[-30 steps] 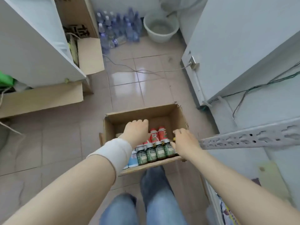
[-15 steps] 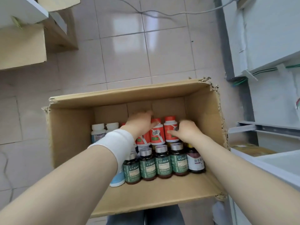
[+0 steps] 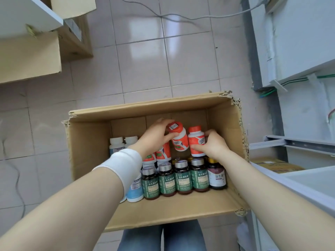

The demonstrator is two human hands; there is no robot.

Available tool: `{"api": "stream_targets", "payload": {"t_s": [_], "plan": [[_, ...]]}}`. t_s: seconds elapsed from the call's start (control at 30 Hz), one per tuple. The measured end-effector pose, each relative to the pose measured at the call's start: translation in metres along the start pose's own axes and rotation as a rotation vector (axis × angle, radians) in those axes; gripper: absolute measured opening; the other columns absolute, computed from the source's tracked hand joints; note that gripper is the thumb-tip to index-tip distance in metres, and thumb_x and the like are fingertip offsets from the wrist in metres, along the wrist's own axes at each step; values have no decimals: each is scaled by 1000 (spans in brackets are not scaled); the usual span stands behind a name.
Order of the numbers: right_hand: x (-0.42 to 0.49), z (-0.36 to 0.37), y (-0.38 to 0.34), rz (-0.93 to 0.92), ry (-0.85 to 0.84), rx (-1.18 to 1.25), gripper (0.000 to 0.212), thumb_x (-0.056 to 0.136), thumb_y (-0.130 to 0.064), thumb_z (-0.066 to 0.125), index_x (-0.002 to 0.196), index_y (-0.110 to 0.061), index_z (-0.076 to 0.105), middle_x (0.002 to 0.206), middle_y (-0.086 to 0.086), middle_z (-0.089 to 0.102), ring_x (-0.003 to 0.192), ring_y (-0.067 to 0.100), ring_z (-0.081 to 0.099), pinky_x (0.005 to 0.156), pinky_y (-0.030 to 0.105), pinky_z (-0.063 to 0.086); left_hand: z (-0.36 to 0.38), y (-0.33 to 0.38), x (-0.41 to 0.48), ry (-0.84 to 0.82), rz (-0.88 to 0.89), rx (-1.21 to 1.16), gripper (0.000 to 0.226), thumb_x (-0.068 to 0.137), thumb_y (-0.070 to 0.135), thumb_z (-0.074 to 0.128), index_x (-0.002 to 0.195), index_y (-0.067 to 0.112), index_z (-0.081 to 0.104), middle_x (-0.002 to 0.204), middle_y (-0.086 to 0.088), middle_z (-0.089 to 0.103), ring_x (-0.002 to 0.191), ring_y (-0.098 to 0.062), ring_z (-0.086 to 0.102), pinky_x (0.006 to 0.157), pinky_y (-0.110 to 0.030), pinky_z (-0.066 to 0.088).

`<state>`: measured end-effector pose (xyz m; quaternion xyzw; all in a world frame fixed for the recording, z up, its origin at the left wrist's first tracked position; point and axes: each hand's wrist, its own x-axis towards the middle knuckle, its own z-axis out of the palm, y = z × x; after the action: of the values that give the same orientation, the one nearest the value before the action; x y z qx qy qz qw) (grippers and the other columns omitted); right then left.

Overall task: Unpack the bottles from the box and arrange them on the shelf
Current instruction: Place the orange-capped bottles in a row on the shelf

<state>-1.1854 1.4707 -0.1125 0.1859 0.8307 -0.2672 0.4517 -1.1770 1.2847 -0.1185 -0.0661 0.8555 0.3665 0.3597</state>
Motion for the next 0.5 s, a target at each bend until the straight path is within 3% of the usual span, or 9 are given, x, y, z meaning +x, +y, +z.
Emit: {"api": "stream_targets", "payload": {"t_s": [0.13,0.27,0.37,0.5], "plan": [[-41,-19,-8,-46,51,145,66,71,-27,80,124,-8,47,120,10,61,110,24,59,90,33,44,-35,14,-44,171,44,-197,44,86,27,65,127,15,53,121,-1,57,102,-7,54,86,-16,41],[-106,-37,-14,-59,44,327,52,71,-30,79,117,-16,56,115,5,63,106,22,60,83,35,50,-74,38,-102,270,128,-319,31,85,29,65,114,25,54,110,9,57,99,-2,54,82,-13,42],[-166,-46,-21,-92,5,485,43,74,-31,76,110,-19,57,110,1,64,104,22,61,87,41,53,-100,65,-146,290,164,-435,24,88,25,62,109,23,52,98,19,57,93,5,56,78,-9,46],[-253,-47,-25,-187,81,610,55,77,-29,73,125,-12,51,117,4,62,106,20,60,96,37,48,-124,102,-208,278,288,-652,19,91,20,57,108,16,50,97,6,60,95,-14,61,82,-26,55]]}}
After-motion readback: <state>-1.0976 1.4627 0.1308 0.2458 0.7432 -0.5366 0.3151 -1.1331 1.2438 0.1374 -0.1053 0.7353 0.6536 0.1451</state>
